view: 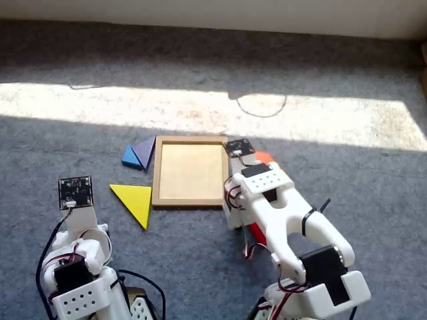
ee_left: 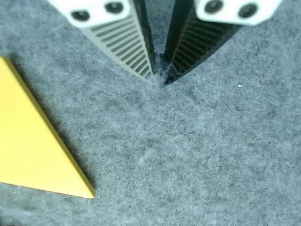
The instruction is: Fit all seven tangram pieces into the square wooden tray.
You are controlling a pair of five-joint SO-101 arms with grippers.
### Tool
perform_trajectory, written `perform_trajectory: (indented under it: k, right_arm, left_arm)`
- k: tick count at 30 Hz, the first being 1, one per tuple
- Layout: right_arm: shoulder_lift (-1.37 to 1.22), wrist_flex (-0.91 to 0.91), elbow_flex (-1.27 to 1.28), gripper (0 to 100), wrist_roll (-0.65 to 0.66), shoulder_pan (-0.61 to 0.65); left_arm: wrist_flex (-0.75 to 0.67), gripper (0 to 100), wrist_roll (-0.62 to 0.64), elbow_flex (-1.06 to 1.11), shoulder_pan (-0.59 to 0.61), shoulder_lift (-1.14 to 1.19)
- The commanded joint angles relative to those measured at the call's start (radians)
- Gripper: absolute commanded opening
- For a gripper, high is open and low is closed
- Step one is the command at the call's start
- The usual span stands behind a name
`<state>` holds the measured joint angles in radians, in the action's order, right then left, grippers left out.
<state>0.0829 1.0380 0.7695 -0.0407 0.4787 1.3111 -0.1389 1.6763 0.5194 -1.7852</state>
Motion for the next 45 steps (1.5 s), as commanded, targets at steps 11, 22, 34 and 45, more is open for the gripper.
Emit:
perform_trajectory:
  k: [11, 22, 34, 45]
  right_arm:
    - [0.004, -0.036, -0.116, 35.0, 0.051, -0.025]
    - [0.004, -0.03, -0.039, 35.0, 0.048, 0.031]
    - [0.005, -0.03, -0.015, 35.0, 0.048, 0.028]
    - [0.004, -0.031, 0.004, 35.0, 0.002, -0.015]
  left_arm:
    - [0.008, 1, 0.002, 0.021, 0.01, -0.031]
    - [0.008, 1, 0.002, 0.021, 0.01, -0.031]
    - [0.008, 1, 0.002, 0.021, 0.01, -0.031]
    - [0.008, 1, 0.002, 0.021, 0.01, -0.031]
